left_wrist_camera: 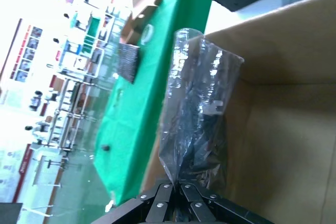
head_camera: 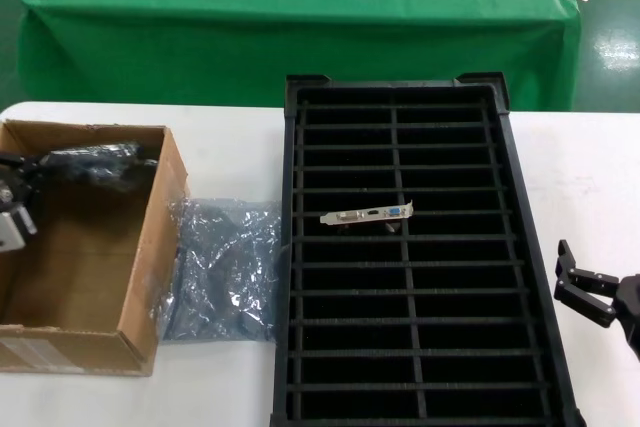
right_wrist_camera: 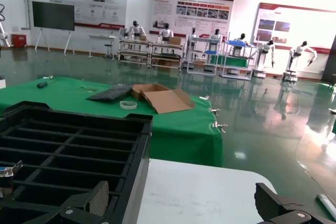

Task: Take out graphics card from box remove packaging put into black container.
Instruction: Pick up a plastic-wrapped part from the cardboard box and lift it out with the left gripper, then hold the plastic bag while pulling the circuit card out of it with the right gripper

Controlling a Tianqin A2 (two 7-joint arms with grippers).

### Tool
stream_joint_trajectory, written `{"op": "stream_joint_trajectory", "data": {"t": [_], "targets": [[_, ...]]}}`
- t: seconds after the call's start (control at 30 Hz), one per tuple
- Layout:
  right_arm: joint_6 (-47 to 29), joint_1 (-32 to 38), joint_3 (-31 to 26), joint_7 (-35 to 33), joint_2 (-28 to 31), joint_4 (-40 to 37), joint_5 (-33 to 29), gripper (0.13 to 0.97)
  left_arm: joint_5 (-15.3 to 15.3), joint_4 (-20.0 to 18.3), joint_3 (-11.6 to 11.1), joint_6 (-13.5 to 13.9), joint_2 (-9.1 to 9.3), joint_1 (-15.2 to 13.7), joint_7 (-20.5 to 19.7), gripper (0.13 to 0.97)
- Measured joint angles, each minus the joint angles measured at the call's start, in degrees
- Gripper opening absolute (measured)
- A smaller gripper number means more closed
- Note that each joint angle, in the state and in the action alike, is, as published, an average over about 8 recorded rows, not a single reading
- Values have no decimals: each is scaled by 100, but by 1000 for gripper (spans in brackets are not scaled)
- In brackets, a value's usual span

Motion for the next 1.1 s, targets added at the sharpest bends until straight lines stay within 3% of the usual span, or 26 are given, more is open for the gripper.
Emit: {"op": "stream_joint_trajectory", "data": {"t": [0.2, 0.4, 0.6, 0.77, 0.9, 1.0, 1.1], "targets": [[0, 0, 0, 0, 0, 0, 0, 966, -142, -682, -195, 156, -156, 386, -409, 139], [0, 0, 0, 0, 0, 0, 0, 966, -392, -1189, -518, 309, -164, 621, -600, 139], [171, 24, -168, -93, 136, 38, 186, 966, -567, -1861, -752, 325, -164, 876, -1086, 139], [933, 339, -1054, -619, 793, 203, 1122, 966, -686, -2381, -879, 342, -133, 1057, -1498, 139], [1405, 1031, -2025, -1261, 1394, 209, 2141, 966, -766, -2803, -929, 381, -73, 1250, -1822, 139], [1342, 1722, -2600, -1657, 1621, -26, 2679, 966, -807, -3123, -942, 397, -10, 1425, -2052, 139], [964, 2400, -2946, -1721, 1614, -458, 2720, 966, -831, -3412, -940, 406, 54, 1605, -2242, 139]]}}
